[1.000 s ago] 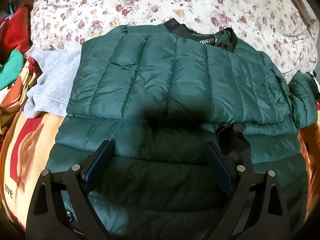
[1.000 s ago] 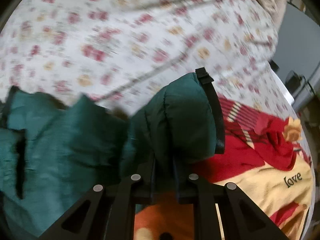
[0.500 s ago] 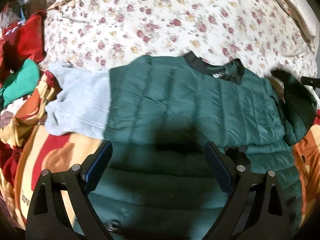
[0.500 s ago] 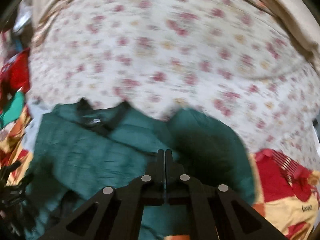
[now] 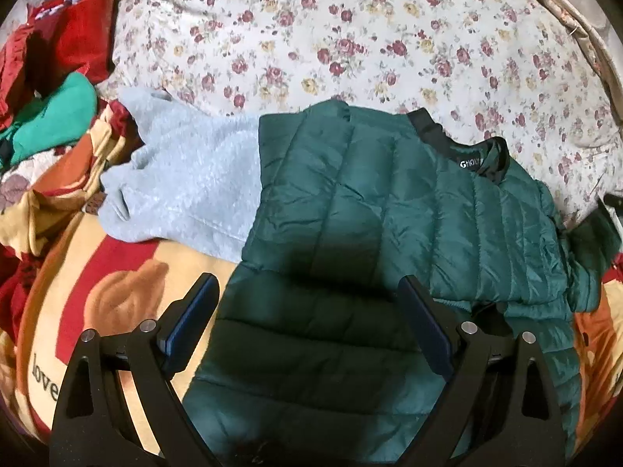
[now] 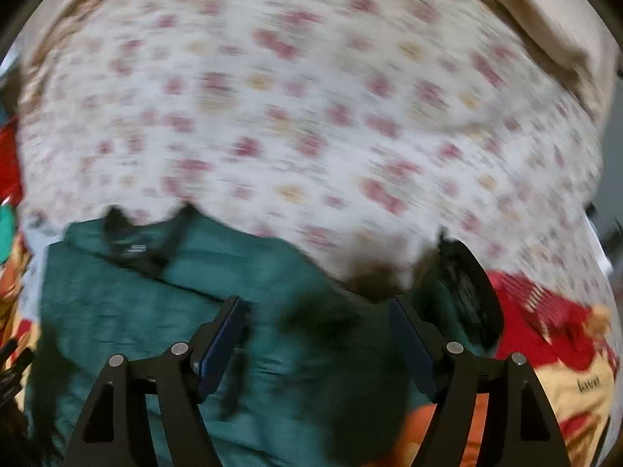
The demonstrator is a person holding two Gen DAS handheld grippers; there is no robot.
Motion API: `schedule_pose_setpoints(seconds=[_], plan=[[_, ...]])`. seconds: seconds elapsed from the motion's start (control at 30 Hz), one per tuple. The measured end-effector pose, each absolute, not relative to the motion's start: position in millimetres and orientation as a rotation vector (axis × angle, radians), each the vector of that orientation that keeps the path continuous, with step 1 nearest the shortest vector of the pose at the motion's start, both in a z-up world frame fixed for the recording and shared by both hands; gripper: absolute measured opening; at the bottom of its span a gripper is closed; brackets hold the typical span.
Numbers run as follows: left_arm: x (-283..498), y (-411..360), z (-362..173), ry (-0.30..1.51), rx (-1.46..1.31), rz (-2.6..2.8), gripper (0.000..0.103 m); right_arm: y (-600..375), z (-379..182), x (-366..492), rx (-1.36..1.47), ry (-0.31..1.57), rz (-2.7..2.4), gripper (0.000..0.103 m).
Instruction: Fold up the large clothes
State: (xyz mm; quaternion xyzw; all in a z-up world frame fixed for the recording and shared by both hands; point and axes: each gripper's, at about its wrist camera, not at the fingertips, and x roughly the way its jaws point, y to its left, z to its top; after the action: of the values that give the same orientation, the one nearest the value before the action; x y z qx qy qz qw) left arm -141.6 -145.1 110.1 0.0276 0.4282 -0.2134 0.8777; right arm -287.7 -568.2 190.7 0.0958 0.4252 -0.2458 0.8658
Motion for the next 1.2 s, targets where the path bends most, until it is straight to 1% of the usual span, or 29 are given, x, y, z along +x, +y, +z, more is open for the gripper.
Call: schedule_pose_setpoints(seconds=[0.17, 0.37, 0.57, 0.67, 0.77, 0.83, 0.87, 0.9, 0.93, 0.97, 1.0, 1.07, 1.1, 1.2], plan=[[-143, -151, 106, 0.895, 0.073, -0.456, 0.093, -631, 182, -316, 0.321, 0.909, -0.648, 0.073], [-142, -155, 99, 0.913, 0.080, -0.458, 0.093, -672, 172, -338, 0.348, 0.945, -0.768, 0.073], [-144, -161, 91, 0.927, 0.109, -0.468, 0.093, -705, 131, -353, 0.334, 1.060, -0.880, 0.075], [-144, -163, 87, 0.933, 0.120, -0.468, 0.093, -715, 107, -352, 0.291, 1.110, -0.921, 0.075], [-143, -165, 83, 0.944, 0.121, -0.467, 0.093, -715, 90, -345, 0.196, 1.145, -0.926, 0.080], [-142, -167, 81, 0.950, 0.122, -0.467, 0.093, -709, 83, -338, 0.121, 1.167, -0.927, 0.080], [-142, -168, 80, 0.950, 0.124, -0.469, 0.093, -706, 79, -336, 0.092, 1.175, -0.928, 0.076], [-142, -169, 80, 0.951, 0.130, -0.469, 0.093, -702, 77, -335, 0.056, 1.175, -0.938, 0.054], [-142, -169, 79, 0.951, 0.134, -0.470, 0.093, -701, 76, -335, 0.030, 1.171, -0.950, 0.043], [-143, -169, 79, 0.950, 0.137, -0.471, 0.093, -699, 77, -336, 0.006, 1.163, -0.956, 0.029], [-143, -169, 79, 0.950, 0.137, -0.471, 0.093, -698, 78, -337, 0.014, 1.152, -0.946, 0.019], [-143, -169, 80, 0.949, 0.133, -0.471, 0.093, -698, 83, -341, 0.055, 1.136, -0.917, 0.012], [-144, -168, 81, 0.950, 0.128, -0.472, 0.093, -696, 89, -343, 0.081, 1.120, -0.897, 0.010], [-145, -166, 86, 0.942, 0.113, -0.478, 0.093, -683, 117, -346, 0.158, 1.037, -0.829, 0.009]])
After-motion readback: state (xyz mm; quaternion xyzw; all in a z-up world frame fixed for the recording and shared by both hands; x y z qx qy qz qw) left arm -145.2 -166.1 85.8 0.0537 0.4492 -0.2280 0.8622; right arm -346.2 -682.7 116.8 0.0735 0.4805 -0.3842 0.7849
